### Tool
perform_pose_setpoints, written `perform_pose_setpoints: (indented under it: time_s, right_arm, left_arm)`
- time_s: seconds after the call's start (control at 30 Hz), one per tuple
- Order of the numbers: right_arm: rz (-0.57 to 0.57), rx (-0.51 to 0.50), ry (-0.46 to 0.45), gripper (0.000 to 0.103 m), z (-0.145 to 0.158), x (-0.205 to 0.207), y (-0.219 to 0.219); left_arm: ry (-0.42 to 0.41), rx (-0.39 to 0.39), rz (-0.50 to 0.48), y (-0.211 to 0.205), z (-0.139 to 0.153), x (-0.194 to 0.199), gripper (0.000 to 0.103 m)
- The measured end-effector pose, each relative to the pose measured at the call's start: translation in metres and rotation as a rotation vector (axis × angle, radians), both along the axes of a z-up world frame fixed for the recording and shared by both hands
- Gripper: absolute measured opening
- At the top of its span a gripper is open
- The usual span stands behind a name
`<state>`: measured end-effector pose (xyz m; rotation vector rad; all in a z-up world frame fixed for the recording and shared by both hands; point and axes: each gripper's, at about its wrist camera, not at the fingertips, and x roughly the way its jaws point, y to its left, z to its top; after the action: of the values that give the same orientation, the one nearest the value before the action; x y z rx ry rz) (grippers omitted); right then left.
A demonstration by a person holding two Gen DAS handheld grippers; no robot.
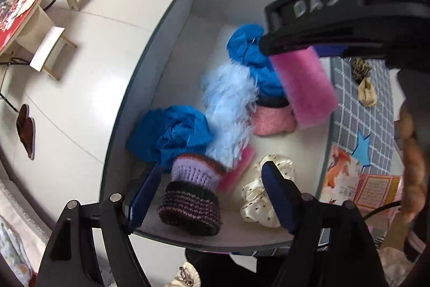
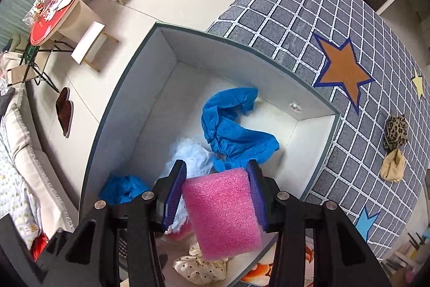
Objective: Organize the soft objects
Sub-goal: 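Open both tools to drop the knit hats and pink sponge into the box, then move both tools back toward the leopard scrunchie and beige sock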
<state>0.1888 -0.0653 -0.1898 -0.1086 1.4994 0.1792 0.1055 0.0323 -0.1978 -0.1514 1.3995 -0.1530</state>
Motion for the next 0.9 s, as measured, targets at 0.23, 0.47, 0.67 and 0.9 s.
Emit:
perform_pose_setpoints:
  time_s: [0.23,0.47,0.67,0.9]
  right_arm:
    - [-0.029,0.048,-0.008,0.087,0.006,-0.001,-0.003]
    - [-0.043,0.065,-0.032,0.087,0.015,-0.006,-0.01]
    - [-0.102,0.108,-0.026,0.087,0.021,-0.013,-0.028]
    - [-0.187,0.154,-0.054,0.087,0.036,-0.021,-0.059]
  left_arm:
    - [-0.015,-0.084,0.0,0.002,0.008,0.004,0.081]
    - [-0.019,-0.147,0.029,0.008,0.01,0.004,0.081]
    - [-0.059,-0.245,0.031,0.013,0.021,-0.003,0.081]
    - [-0.069,-0.376,-0.011,0.0,0.032,-0.003,0.081]
